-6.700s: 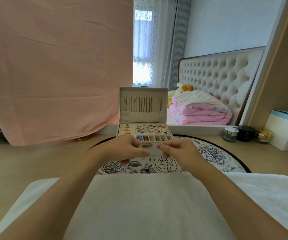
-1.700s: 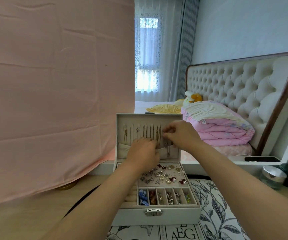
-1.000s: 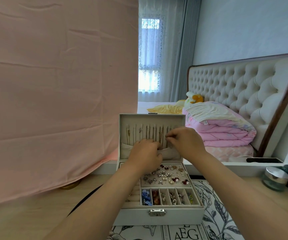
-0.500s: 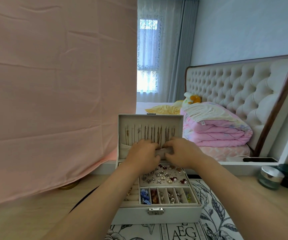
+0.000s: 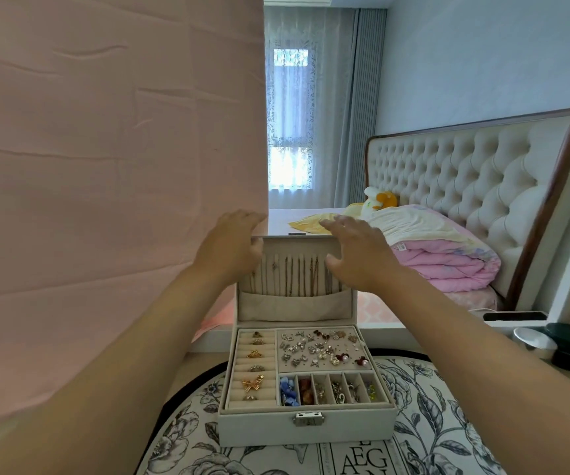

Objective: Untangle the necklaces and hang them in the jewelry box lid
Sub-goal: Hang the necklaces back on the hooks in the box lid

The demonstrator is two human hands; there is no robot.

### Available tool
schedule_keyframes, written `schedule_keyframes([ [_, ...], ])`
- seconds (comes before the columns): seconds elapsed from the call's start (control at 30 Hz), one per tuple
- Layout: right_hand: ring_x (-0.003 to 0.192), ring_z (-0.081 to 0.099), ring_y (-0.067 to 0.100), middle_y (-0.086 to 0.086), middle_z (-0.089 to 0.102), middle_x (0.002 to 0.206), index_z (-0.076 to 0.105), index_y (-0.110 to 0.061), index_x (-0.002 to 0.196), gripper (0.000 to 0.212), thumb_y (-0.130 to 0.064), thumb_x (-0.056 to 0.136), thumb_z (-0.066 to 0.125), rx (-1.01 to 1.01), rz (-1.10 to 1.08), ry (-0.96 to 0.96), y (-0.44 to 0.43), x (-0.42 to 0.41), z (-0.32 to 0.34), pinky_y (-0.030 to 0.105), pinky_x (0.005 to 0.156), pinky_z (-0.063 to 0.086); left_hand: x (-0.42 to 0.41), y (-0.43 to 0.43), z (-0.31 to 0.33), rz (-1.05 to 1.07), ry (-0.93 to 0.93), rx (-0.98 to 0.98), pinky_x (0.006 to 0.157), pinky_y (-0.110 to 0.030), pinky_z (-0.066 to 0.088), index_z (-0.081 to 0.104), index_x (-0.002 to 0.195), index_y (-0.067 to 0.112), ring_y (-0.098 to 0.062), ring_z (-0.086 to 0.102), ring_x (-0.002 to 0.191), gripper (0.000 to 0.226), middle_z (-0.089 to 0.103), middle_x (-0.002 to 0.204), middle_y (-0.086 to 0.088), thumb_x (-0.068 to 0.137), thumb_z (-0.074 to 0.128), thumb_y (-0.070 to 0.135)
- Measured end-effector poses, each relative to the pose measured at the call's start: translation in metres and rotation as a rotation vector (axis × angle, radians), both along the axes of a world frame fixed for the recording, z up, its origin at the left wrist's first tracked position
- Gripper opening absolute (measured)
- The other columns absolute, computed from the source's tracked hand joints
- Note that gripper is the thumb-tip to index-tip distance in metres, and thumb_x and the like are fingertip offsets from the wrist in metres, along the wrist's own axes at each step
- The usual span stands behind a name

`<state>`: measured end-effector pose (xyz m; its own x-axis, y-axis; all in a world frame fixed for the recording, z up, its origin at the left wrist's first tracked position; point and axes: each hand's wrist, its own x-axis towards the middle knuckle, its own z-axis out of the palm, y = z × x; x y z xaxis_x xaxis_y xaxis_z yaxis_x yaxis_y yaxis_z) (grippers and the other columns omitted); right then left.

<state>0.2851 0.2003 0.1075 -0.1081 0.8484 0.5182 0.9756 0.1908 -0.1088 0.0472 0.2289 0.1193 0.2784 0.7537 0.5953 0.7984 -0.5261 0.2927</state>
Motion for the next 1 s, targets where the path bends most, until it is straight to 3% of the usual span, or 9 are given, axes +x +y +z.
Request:
schedule_keyframes([
  [0.13,0.145,0.029,0.026,0.003,0.036,0.158,0.029,-0.025,0.156,0.069,-0.028,0.093,0.054,-0.118,0.011,-0.019,-0.004,-0.004,-0.003,0.049,0.119,0.023,-0.01,0.005,-0.004,-0.083,0.035,-0.2,0.119,-0.037,0.027,0.04,0.152,0.02,-0.023,0.035,0.144,0.053,0.043,0.156,-0.002,0.102,0.054,0.026],
  [0.27,0.132,0.037,0.027,0.005,0.046,0.142,0.037,-0.024,0.153,0.065,-0.031,0.092,0.054,0.01,-0.015,-0.05,-0.021,-0.006,-0.002,0.044,0.11,0.029,-0.014,-0.006,-0.004,-0.066,-0.012,-0.074,0.11,-0.039,0.035,0.055,0.142,0.025,-0.024,0.045,0.128,0.042,0.059,0.132,-0.002,0.1,0.056,0.022],
  [0.43,0.114,0.043,0.025,0.004,0.051,0.118,0.057,-0.021,0.14,0.044,-0.027,0.096,0.055,0.129,0.04,0.031,-0.054,-0.009,-0.009,0.039,0.098,0.036,-0.015,-0.049,-0.006,-0.069,0.049,0.02,0.097,-0.033,0.038,0.061,0.135,0.029,-0.014,0.039,0.109,0.041,0.05,0.108,0.008,0.094,0.065,0.034],
  [0.57,0.114,0.049,0.023,0.002,0.058,0.126,0.055,-0.021,0.135,0.037,-0.022,0.099,0.055,0.08,0.114,0.092,-0.098,-0.012,-0.033,0.039,0.097,0.041,-0.017,-0.092,-0.029,-0.067,0.051,0.02,0.104,-0.033,0.037,0.06,0.127,0.034,-0.01,0.039,0.116,0.034,0.051,0.122,0.011,0.093,0.066,0.036],
  [0.7,0.119,0.052,0.021,-0.001,0.061,0.128,0.053,-0.024,0.135,0.039,-0.024,0.096,0.059,0.07,0.12,0.075,-0.136,-0.019,-0.063,0.039,0.106,0.036,-0.019,-0.132,-0.064,-0.093,0.048,-0.031,0.109,-0.035,0.034,0.052,0.132,0.036,-0.009,0.045,0.117,0.037,0.053,0.133,0.015,0.096,0.061,0.033],
  [0.77,0.133,0.045,0.022,-0.001,0.053,0.141,0.045,-0.026,0.145,0.048,-0.028,0.098,0.056,0.034,0.096,0.036,-0.149,-0.022,-0.079,0.041,0.114,0.03,-0.02,-0.145,-0.084,-0.081,0.093,-0.012,0.114,-0.035,0.031,0.049,0.141,0.036,-0.01,0.044,0.125,0.044,0.052,0.139,0.015,0.098,0.059,0.031],
  [0.87,0.151,0.019,0.024,0.002,0.029,0.162,0.023,-0.028,0.157,0.06,-0.039,0.102,0.045,-0.083,0.019,-0.034,-0.166,-0.028,-0.098,0.045,0.124,0.011,-0.02,-0.16,-0.11,-0.057,0.136,0.011,0.114,-0.032,0.028,0.047,0.146,0.031,-0.013,0.041,0.135,0.053,0.048,0.147,0.01,0.095,0.062,0.027],
  [0.93,0.155,0.005,0.022,0.002,0.014,0.167,0.012,-0.03,0.159,0.065,-0.047,0.103,0.038,-0.158,-0.004,-0.106,-0.172,-0.034,-0.108,0.046,0.125,-0.001,-0.019,-0.167,-0.126,-0.053,0.187,0.014,0.117,-0.031,0.023,0.046,0.148,0.027,-0.018,0.04,0.14,0.058,0.045,0.151,0.004,0.093,0.064,0.025],
  [1.0,0.155,-0.001,0.02,0.002,0.006,0.169,0.005,-0.031,0.16,0.067,-0.051,0.103,0.034,-0.219,0.005,-0.121,-0.177,-0.039,-0.117,0.045,0.123,-0.007,-0.017,-0.173,-0.137,-0.06,0.242,-0.048,0.12,-0.031,0.011,0.033,0.155,0.027,-0.019,0.028,0.149,0.064,0.032,0.161,0.003,0.096,0.058,0.034],
])
